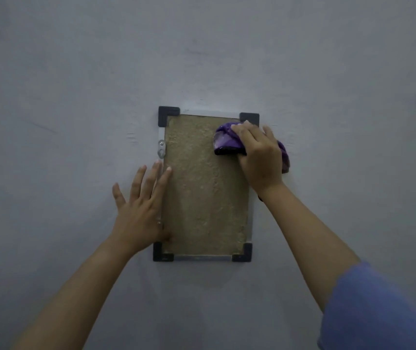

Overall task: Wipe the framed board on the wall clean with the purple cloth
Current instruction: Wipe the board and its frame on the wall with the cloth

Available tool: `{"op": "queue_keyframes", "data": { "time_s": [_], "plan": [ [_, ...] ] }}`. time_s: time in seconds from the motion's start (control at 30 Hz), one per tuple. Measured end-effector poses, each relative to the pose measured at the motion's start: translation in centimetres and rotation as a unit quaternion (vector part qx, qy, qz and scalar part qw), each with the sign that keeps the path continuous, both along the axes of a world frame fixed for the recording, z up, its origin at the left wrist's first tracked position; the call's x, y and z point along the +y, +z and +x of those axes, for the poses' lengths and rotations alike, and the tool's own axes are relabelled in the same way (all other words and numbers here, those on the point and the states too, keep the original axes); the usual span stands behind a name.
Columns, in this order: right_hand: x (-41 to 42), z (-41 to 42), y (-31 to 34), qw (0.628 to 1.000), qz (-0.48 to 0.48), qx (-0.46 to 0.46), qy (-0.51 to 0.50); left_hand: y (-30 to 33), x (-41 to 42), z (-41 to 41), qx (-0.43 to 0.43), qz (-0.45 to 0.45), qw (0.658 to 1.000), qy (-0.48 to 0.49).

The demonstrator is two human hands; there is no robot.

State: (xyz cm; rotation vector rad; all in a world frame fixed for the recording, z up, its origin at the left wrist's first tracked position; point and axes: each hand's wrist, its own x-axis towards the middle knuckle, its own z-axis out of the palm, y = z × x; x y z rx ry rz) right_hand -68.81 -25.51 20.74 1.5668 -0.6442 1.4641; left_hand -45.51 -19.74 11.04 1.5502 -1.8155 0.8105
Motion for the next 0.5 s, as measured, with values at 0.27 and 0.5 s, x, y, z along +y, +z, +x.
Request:
{"op": "queue_keyframes", "data": {
  "time_s": [0.27,0.5],
  "plan": [
    [-0.8,-0.6,-0.9,0.994,0.092,0.056,-0.007,0.1,0.2,0.9,-0.036,-0.009,0.999,0.022],
    [-1.2,-0.3,-0.2,0.992,0.097,0.039,0.063,0.1,0.0,0.9,-0.039,-0.012,0.999,0.034]
  ]
}}
